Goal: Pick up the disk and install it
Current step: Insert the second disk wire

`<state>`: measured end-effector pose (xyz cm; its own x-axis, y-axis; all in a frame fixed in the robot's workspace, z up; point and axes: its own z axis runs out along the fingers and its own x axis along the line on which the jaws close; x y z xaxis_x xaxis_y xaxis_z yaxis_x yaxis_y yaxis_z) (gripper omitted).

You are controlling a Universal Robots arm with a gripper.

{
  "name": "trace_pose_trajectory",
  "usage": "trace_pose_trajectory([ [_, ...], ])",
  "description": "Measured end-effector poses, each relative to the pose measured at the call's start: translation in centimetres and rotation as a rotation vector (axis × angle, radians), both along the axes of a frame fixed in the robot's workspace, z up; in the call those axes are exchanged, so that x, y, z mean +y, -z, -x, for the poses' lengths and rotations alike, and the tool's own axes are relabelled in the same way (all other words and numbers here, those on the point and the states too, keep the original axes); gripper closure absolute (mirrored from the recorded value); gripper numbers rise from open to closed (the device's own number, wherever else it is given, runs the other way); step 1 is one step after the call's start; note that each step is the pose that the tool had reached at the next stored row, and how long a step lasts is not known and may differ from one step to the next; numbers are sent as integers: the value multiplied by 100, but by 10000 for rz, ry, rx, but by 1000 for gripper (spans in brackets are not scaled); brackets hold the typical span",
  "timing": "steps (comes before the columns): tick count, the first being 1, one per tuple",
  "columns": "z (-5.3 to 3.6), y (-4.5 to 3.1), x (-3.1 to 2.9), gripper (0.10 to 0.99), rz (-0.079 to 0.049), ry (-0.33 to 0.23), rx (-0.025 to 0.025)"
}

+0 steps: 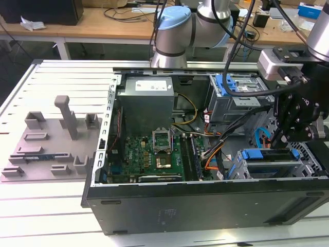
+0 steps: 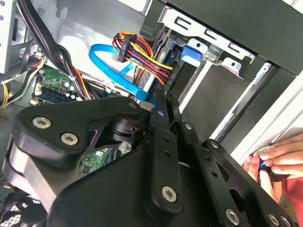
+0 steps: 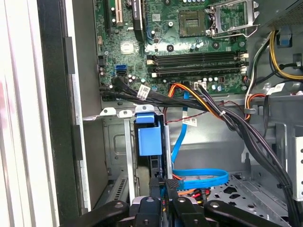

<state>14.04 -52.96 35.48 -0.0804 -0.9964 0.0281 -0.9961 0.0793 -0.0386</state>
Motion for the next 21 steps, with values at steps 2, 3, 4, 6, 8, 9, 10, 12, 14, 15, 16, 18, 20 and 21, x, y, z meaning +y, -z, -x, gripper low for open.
trace_pose_trajectory([
  [2, 0, 7, 0, 925, -2, 2, 0],
  [3, -1, 9, 0, 925, -1, 2, 0],
  [4, -2, 11, 0, 925, -2, 1, 0],
  [6, -5, 15, -1, 925, -2, 1, 0],
  [8, -6, 19, -1, 925, -2, 0, 0],
  [9, -6, 20, -1, 925, -2, 0, 0],
  [10, -8, 22, -2, 925, -1, 0, 0],
  [12, -10, 26, -2, 925, -2, 0, 0],
  [14, -11, 34, -4, 925, -3, 0, 0],
  [15, -13, 40, -4, 925, -3, 0, 0],
  [16, -14, 45, -4, 925, -3, 0, 0],
  [18, -16, 53, -4, 925, -3, 0, 0],
  [20, -18, 59, -5, 925, -2, 0, 0],
  [21, -19, 64, -5, 925, -2, 0, 0],
])
